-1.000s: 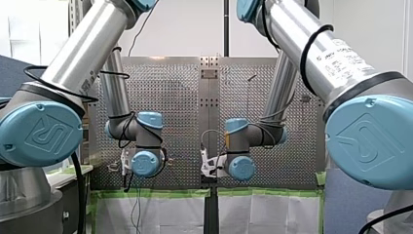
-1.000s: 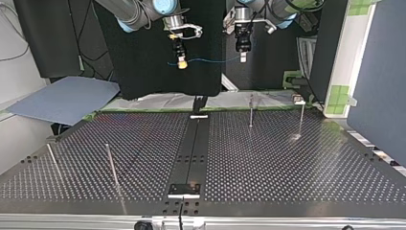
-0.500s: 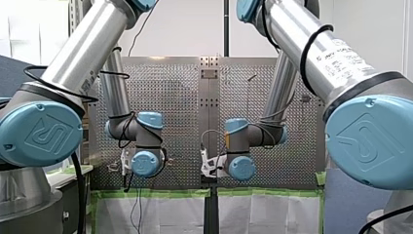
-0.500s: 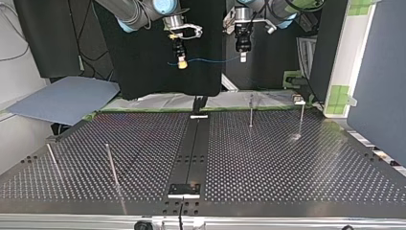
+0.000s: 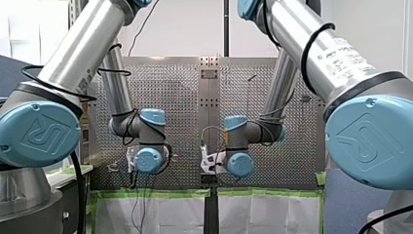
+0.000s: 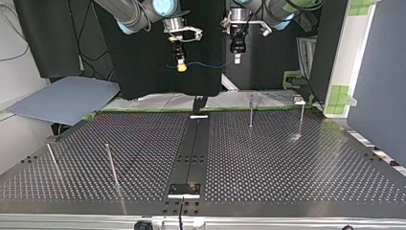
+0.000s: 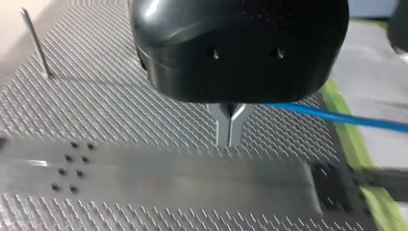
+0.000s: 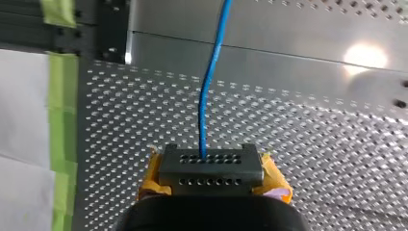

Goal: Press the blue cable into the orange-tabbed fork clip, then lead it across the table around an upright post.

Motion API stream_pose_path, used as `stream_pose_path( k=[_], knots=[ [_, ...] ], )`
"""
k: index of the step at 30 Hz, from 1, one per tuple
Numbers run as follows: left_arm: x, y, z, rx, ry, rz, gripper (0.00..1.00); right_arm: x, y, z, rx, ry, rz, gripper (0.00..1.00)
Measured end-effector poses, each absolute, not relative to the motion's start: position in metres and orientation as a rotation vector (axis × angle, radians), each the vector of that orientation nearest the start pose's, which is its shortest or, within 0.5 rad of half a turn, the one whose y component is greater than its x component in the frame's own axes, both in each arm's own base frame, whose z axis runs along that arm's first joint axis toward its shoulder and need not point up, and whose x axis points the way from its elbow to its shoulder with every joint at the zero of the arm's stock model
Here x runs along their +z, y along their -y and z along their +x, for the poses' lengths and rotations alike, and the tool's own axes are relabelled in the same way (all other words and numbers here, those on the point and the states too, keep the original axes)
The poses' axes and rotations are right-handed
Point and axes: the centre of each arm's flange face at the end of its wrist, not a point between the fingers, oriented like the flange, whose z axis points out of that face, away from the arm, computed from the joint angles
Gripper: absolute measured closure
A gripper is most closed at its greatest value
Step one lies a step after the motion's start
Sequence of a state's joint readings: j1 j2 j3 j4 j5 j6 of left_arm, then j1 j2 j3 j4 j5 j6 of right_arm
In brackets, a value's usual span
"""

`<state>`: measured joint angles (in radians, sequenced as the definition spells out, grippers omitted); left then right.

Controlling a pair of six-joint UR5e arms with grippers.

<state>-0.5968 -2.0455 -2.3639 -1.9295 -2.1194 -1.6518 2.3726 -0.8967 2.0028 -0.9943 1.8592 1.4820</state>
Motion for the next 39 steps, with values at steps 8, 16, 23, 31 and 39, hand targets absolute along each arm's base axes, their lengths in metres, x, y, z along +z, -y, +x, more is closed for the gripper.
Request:
stream_pose_path(
  k=[8, 16, 23, 31, 39],
  knots=[
    [0.084, 0.296, 0.278, -0.143, -1.599, -0.012, 1.0, 0.077, 0.313, 0.462, 1.483, 0.934, 1.609, 1.0],
    [0.093, 0.287, 0.291, -0.15, -1.547, -0.089, 1.0, 0.09, 0.329, 0.463, 1.538, 0.977, 1.571, 1.0],
    [0.075, 0.273, 0.301, -0.137, -1.561, -0.116, 1.0, 0.079, 0.344, 0.479, 1.635, 0.984, 1.543, 1.0],
    [0.056, 0.249, 0.3, -0.102, -1.617, -0.09, 1.0, 0.059, 0.354, 0.496, 1.692, 0.958, 1.58, 1.0],
    [0.056, 0.235, 0.315, -0.105, -1.611, -0.092, 1.0, 0.033, 0.355, 0.508, 1.698, 0.939, 1.649, 1.0]
  ],
)
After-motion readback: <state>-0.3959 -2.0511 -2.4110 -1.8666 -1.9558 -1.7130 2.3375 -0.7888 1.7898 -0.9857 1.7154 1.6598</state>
